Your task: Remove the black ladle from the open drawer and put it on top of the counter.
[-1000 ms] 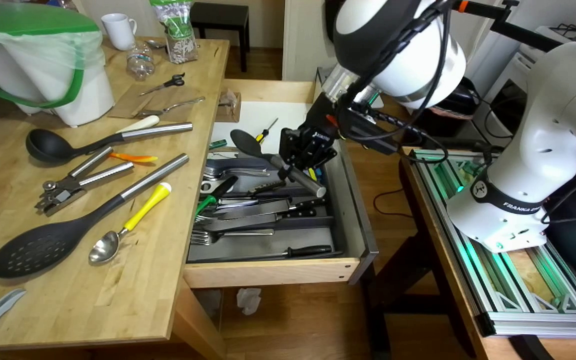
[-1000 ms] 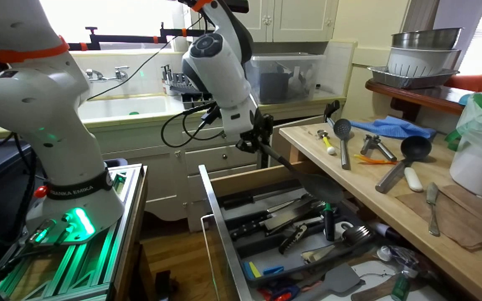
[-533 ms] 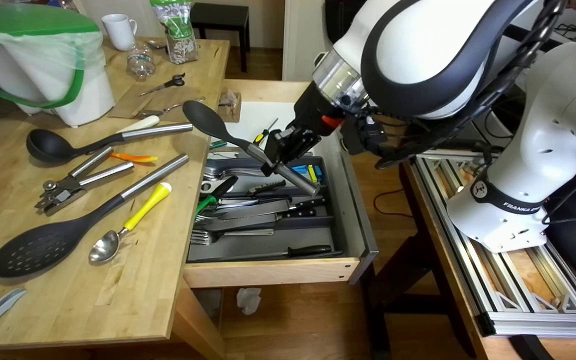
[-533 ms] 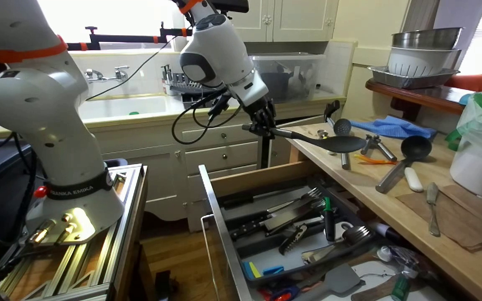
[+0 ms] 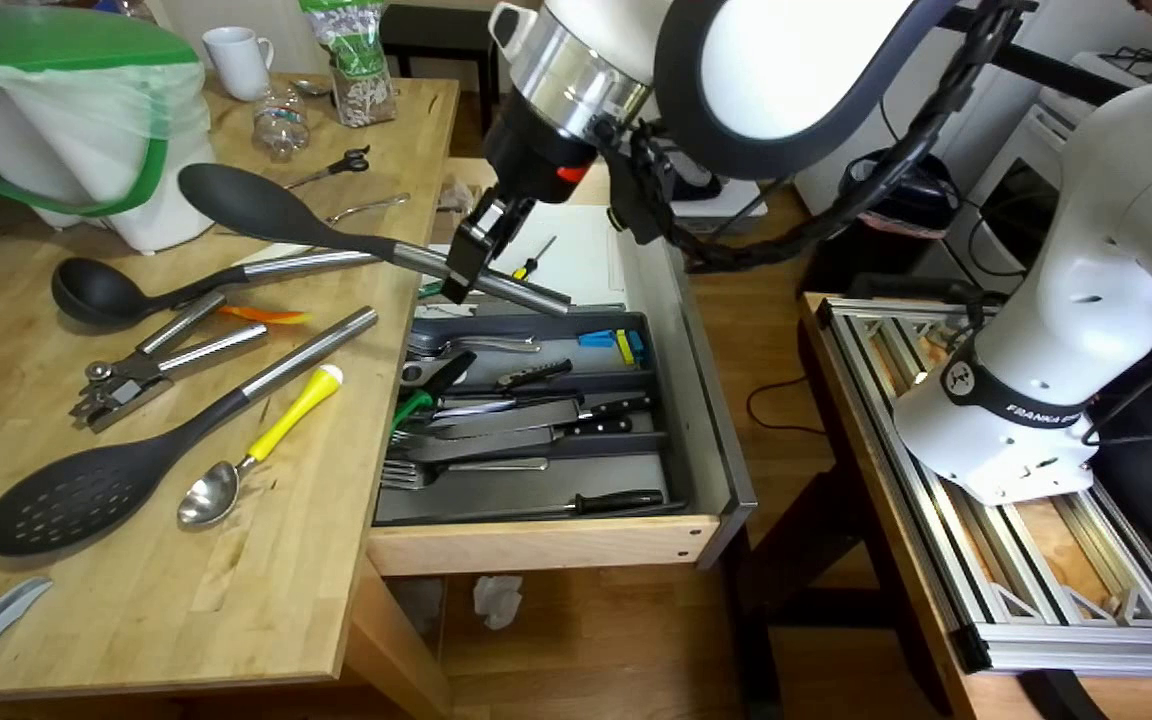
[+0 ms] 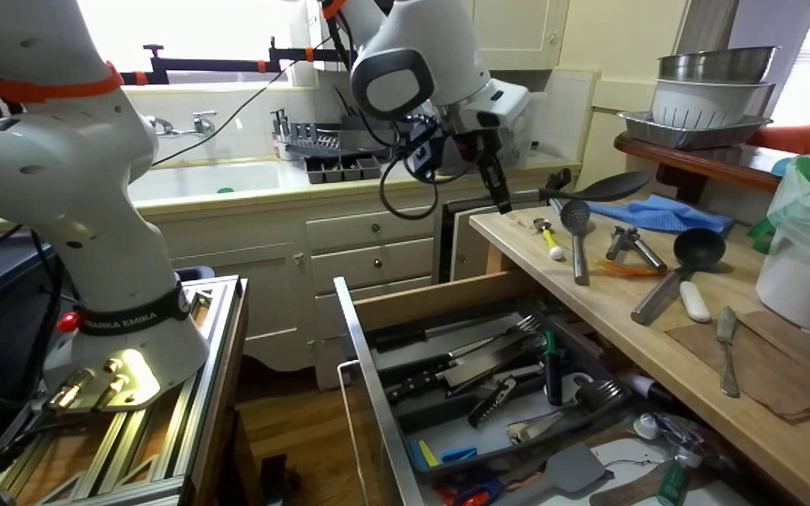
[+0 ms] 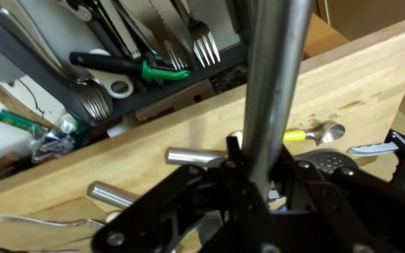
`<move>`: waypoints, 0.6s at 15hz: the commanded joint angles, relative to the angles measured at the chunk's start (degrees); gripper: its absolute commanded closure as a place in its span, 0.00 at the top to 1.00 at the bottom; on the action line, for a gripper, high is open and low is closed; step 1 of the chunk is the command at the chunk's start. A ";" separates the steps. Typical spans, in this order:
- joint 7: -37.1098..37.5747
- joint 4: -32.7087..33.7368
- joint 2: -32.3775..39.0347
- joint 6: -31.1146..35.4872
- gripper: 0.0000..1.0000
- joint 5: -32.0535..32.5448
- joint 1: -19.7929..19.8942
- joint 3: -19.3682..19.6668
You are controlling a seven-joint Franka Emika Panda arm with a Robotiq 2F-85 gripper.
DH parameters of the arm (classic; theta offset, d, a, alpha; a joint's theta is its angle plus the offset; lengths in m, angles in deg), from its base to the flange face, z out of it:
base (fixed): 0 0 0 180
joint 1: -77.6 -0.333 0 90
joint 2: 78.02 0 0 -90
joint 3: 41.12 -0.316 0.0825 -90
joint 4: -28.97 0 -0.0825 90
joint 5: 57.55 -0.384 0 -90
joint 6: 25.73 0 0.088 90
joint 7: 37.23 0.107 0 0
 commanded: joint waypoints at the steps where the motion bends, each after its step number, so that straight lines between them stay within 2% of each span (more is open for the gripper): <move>1: -4.74 10.59 3.73 -8.84 0.06 6.97 0.51 0.28; 3: -9.44 15.43 6.35 -11.90 0.06 7.74 0.20 0.14; 4: -11.91 17.38 7.41 -13.07 0.06 7.97 -1.67 1.75; 5: -15.00 18.37 8.32 -12.26 0.06 7.61 -1.78 1.40; 6: -10.44 14.25 4.96 -10.82 0.24 6.71 -1.74 1.54; 9: -13.87 17.04 7.69 -10.86 0.24 6.72 -1.75 1.03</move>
